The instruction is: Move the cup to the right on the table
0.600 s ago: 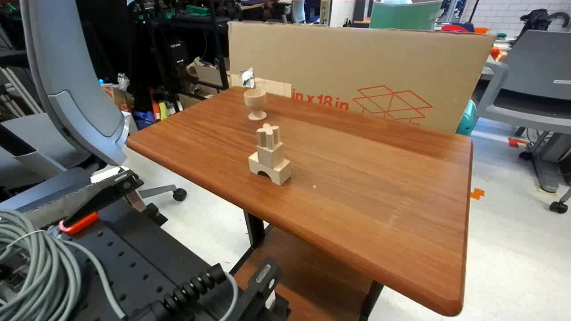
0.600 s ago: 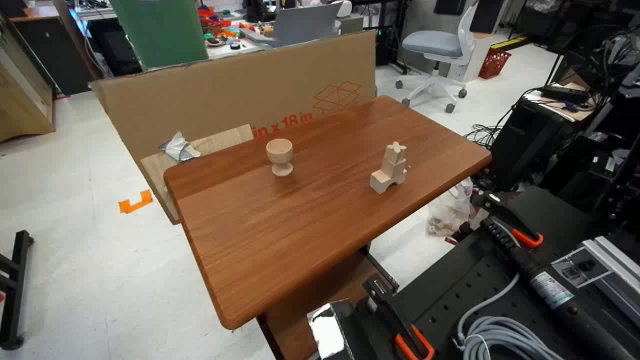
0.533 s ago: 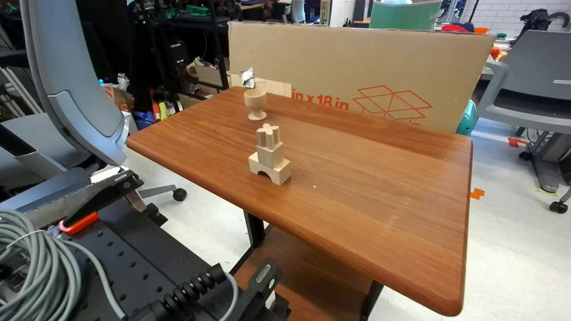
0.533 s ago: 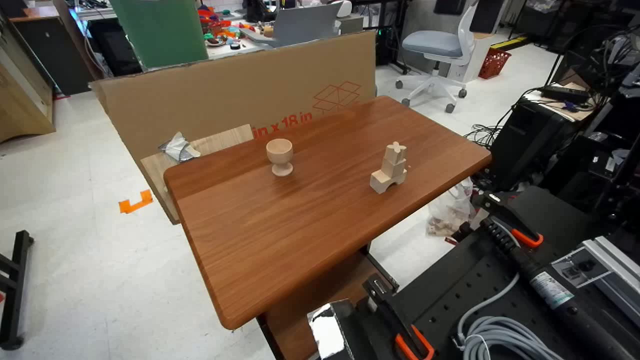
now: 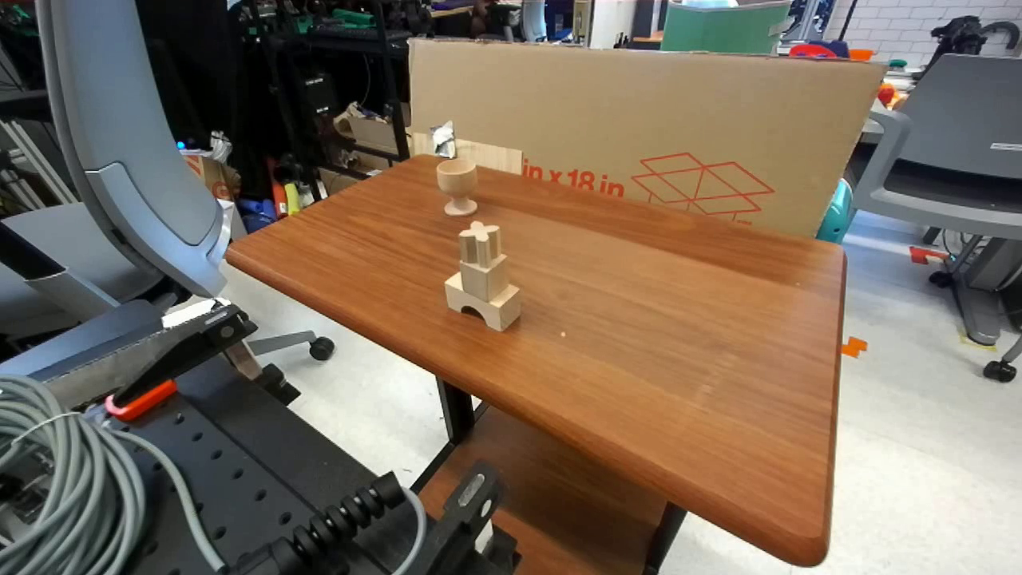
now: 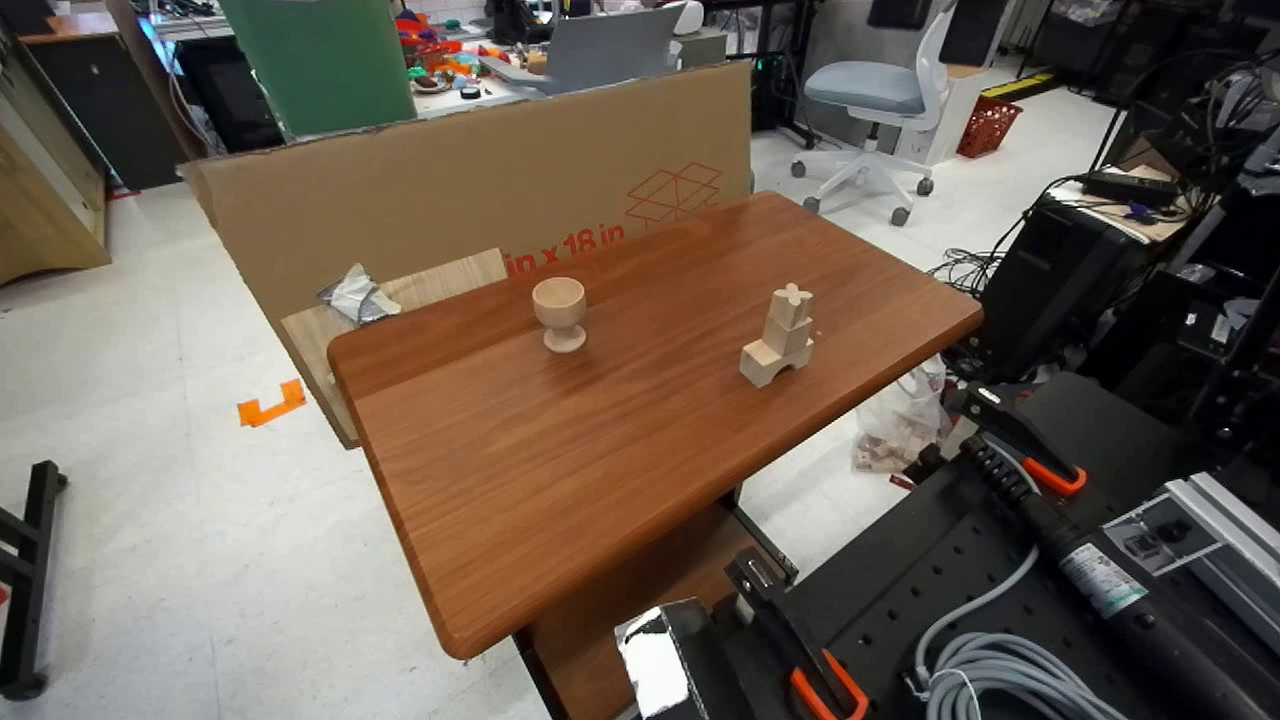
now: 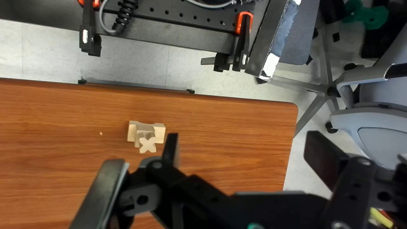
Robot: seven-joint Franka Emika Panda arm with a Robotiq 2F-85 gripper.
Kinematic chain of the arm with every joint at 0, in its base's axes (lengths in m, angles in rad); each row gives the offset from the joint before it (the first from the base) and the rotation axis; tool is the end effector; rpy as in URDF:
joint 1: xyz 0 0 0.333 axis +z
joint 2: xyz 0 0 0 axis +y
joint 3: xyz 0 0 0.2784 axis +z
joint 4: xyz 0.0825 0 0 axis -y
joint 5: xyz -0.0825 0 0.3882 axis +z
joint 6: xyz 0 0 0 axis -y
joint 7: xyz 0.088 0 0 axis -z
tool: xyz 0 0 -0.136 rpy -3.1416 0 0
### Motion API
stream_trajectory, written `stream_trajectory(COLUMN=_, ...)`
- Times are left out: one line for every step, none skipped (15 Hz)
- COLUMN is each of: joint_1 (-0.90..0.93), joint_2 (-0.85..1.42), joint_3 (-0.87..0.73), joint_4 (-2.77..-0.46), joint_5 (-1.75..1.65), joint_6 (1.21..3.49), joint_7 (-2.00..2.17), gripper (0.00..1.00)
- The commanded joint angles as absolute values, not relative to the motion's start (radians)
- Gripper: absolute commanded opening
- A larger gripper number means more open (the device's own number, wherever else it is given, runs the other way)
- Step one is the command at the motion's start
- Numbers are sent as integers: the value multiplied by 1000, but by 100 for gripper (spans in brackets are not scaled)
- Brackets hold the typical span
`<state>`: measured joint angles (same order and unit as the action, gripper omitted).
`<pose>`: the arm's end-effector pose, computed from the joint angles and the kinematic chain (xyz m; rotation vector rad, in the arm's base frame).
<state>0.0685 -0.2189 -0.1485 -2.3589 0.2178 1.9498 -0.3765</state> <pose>0.4537 -0.0145 0.3342 -2.8567 -0.2902 0.1992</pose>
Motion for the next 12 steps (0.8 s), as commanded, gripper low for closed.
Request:
stream_trajectory(joint_1=43, joint_2=-218, joint_3=-124, joint_4=-2357, joint_5=223, joint_6=1947, joint_7=-380, gripper=100)
stream_trajectory(joint_1=43, joint_2=-218, joint_3=-124, joint_4=-2357, joint_5=223, joint_6=1947, joint_7=-380, gripper=100)
stream_trajectory(joint_1=43, joint_2=-218, joint_3=-124, joint_4=-2357, joint_5=223, joint_6=1947, joint_7=-380, gripper=100)
stream_trajectory(joint_1=40, joint_2=-212, joint_3=-116, joint_4=-2366, joint_5=209, joint_6=1982, joint_7=-359, gripper=100)
stream_trajectory(joint_1=36, joint_2=-205, joint_3=-107, joint_4=-2379, joint_5=210, joint_6=2041, joint_7=-337, gripper=100)
stream_trajectory(joint_1=34, joint_2=-194, joint_3=-100, joint_4=-2388, joint_5=216, joint_6=2101, joint_7=-314, gripper=100)
stream_trajectory(joint_1=35, joint_2=-172, joint_3=-89, joint_4=-2396, joint_5=209, joint_6=2175, joint_7=-286, gripper=100)
stream_trajectory(joint_1=37, joint_2=-147, joint_3=-78, joint_4=-2406, joint_5=198, joint_6=2246, joint_7=-268, gripper=100)
stream_trajectory(joint_1=42, joint_2=-108, joint_3=-67, joint_4=-2413, joint_5=194, joint_6=2336, joint_7=-251, gripper=100)
stream_trajectory(joint_1=43, joint_2=-73, joint_3=-56, joint_4=-2418, joint_5=183, joint_6=2412, joint_7=-230, gripper=100)
stream_trajectory(joint_1=45, joint_2=-27, joint_3=-44, joint_4=-2421, joint_5=169, joint_6=2488, joint_7=-212, gripper=100)
stream_trajectory(joint_1=44, joint_2=13, joint_3=-33, joint_4=-2419, joint_5=152, joint_6=2543, joint_7=-188, gripper=100)
